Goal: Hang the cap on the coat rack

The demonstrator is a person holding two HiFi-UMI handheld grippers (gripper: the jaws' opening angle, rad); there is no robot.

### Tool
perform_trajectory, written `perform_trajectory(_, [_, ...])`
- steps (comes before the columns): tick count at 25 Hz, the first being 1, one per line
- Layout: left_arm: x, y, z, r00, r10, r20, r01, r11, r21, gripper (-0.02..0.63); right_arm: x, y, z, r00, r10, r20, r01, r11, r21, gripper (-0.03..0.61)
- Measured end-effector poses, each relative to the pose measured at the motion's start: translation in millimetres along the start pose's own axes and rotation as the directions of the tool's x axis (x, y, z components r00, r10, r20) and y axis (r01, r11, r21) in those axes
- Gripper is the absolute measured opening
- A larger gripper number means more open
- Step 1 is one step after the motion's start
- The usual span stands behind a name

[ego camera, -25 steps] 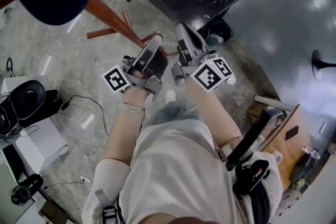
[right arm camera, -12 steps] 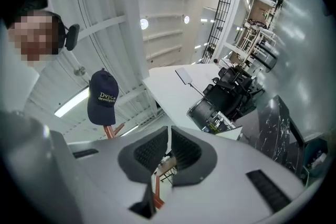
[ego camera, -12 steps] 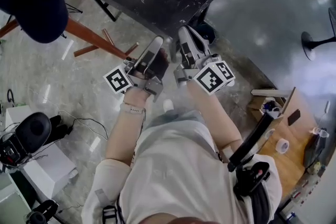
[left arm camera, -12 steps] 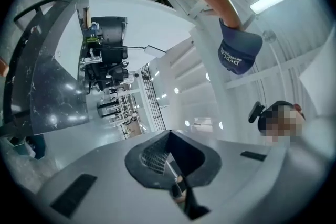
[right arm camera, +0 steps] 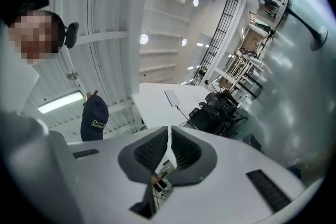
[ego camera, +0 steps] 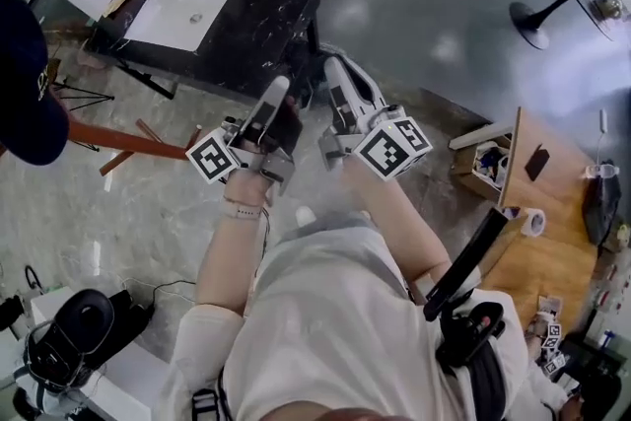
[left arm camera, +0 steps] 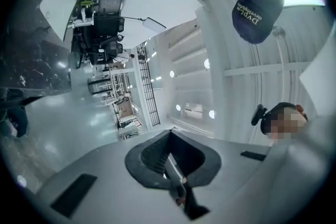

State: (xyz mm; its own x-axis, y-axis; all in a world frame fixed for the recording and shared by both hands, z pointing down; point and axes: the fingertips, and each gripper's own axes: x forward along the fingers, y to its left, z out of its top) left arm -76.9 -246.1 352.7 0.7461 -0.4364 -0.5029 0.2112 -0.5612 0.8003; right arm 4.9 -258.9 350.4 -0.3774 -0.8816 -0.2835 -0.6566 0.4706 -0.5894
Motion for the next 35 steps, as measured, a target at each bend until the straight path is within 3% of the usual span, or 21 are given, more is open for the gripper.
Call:
perform_trajectory(8, [84,1,-83,0.987,-0.070,-0.144,0.060,0.995,-0.077,0.008,-78,-45,94,0.984,-0.124,0.129,0.135,0.987,-0.084,0.035])
perform_trajectory(16, [154,-7,-176,0.941,-0.171,-0.293,0.121,0.976,-0.180,0.008,-173,-78,166,0.928,-0.262,0.265,0.301,0.946,-0.120,0.035])
perform_trajectory(26, [193,-19,-283,0.877,-0.245,-0.414,0.129,0.949,-0.287,0.008,-284,-97,214,0.842,-0.379,0.385,0.441,0.893,-0.085,0.035])
perform_trajectory(31, [188,-18,-303,0.855,-0.232,-0.464,0.102,0.952,-0.288,0.008,-306,-98,216,0.801,-0.413,0.432,0.480,0.875,-0.054,0.035])
perform_trajectory(35, [183,-17,-308,0.853,-0.229,-0.468,0.092,0.951,-0.296,0.008,-315,-97,208,0.795,-0.423,0.435,0.482,0.876,-0.029,0.035])
